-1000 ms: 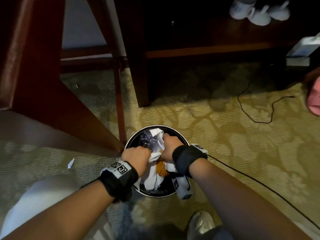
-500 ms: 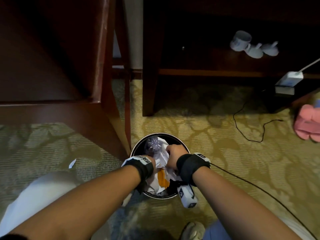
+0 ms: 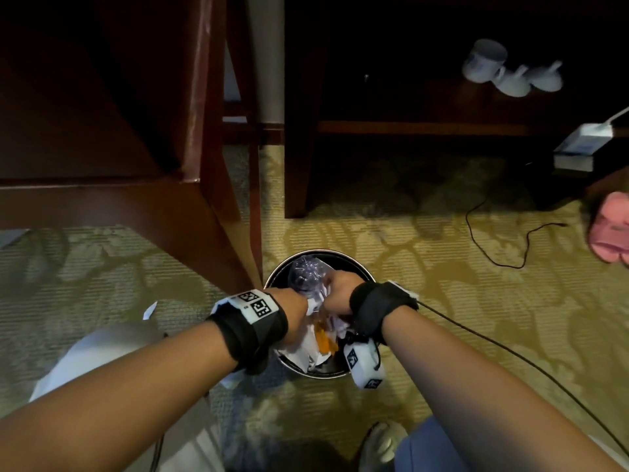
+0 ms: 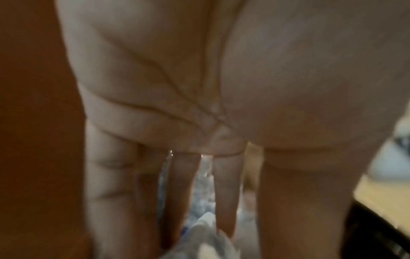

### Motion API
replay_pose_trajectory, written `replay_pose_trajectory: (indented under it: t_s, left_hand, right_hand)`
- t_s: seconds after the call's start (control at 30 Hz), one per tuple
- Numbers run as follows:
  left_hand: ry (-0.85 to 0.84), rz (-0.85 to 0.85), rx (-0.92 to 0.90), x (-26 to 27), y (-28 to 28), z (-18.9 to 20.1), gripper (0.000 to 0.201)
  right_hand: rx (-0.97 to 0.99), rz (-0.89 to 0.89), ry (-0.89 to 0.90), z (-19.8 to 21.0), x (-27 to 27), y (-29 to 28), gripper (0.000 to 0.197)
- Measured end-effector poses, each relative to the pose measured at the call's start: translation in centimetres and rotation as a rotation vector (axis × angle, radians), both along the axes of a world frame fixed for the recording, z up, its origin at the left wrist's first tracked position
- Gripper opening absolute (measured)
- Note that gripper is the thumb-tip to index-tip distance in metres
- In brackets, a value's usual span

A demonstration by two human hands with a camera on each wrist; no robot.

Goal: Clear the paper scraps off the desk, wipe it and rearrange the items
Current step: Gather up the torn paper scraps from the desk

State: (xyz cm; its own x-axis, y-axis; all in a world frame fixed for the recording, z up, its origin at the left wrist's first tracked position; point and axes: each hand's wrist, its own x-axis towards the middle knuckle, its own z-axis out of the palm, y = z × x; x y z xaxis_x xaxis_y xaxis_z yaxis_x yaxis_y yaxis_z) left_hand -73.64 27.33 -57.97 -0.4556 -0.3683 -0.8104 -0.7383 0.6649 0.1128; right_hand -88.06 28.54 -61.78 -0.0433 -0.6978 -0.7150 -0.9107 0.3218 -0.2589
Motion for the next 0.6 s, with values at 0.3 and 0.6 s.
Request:
replay_pose_trajectory:
  t_s: [0.3, 0.6]
  left_hand:
    - [-0.056, 0.050, 0.120, -3.1, 0.8, -5.6, 0.056]
    - [-0.200, 0.002, 0.130, -2.0, 0.9, -9.3, 0.081]
  right_hand:
    - [-0.027, 0.026, -0.022, 0.4, -0.8, -0.2, 0.017]
    - [0.195, 0.350, -0.022, -1.8, 1.7, 0.2, 0.030]
